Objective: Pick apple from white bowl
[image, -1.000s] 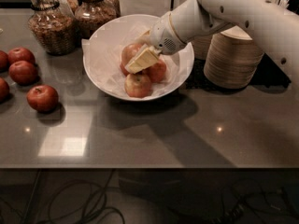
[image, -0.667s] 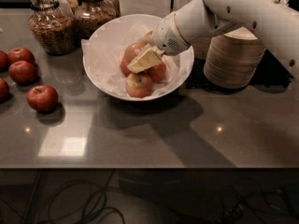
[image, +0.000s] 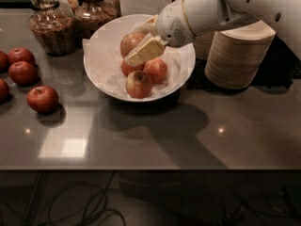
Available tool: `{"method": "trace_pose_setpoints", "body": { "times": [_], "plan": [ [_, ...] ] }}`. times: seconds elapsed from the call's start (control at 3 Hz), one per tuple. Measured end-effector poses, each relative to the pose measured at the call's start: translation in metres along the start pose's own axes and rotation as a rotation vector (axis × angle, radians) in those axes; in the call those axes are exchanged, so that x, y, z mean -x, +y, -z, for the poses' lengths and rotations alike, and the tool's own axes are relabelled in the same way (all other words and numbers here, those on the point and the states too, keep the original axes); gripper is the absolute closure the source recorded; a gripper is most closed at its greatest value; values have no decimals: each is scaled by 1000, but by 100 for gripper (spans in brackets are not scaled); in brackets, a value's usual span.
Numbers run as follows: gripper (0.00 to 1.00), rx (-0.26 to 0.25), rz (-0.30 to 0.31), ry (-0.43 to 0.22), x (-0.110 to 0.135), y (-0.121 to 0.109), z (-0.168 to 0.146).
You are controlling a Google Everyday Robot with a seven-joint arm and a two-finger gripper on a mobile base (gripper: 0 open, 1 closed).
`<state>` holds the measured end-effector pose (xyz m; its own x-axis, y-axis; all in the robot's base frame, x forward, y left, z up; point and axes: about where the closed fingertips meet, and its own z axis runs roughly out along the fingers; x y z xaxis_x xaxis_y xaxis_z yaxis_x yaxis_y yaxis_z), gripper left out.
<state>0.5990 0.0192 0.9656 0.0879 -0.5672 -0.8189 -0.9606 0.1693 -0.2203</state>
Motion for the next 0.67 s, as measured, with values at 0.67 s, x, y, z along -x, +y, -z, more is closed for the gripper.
{"method": "trace_pose_setpoints", "body": {
  "times": [0.67],
  "plan": [
    [100,12,55,-76,37,30,35]
  ]
}}
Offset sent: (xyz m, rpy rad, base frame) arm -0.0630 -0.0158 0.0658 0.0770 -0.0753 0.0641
